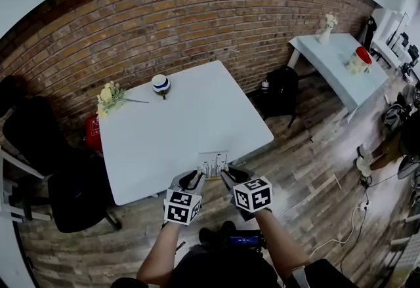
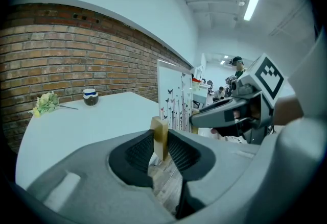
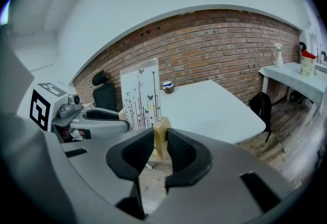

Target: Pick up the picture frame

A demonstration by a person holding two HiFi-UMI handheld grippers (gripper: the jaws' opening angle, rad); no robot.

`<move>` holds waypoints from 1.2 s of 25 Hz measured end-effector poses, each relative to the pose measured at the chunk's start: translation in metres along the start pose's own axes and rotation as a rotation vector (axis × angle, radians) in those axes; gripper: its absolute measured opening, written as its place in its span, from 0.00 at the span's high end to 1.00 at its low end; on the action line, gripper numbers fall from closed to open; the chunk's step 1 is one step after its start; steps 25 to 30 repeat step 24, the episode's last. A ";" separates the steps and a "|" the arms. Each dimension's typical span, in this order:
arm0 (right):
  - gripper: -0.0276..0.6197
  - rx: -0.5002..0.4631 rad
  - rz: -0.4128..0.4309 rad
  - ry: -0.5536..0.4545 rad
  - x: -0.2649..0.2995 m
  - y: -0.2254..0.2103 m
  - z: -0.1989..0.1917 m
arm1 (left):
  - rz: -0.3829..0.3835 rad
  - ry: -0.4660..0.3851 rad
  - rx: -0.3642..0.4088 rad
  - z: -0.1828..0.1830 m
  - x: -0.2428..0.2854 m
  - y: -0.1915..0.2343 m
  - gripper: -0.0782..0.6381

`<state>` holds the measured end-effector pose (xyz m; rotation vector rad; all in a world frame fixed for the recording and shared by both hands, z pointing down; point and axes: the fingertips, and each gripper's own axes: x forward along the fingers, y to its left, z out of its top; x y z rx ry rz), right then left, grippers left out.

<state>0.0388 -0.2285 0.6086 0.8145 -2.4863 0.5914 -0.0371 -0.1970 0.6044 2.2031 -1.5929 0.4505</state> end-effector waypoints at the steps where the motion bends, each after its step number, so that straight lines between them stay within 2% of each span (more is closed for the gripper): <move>1: 0.82 -0.001 -0.002 0.000 -0.002 0.000 0.000 | -0.001 -0.001 -0.002 0.000 0.000 -0.001 0.76; 30: 0.82 -0.026 0.013 -0.015 -0.033 -0.032 0.004 | 0.025 -0.009 0.018 0.017 0.016 -0.040 0.76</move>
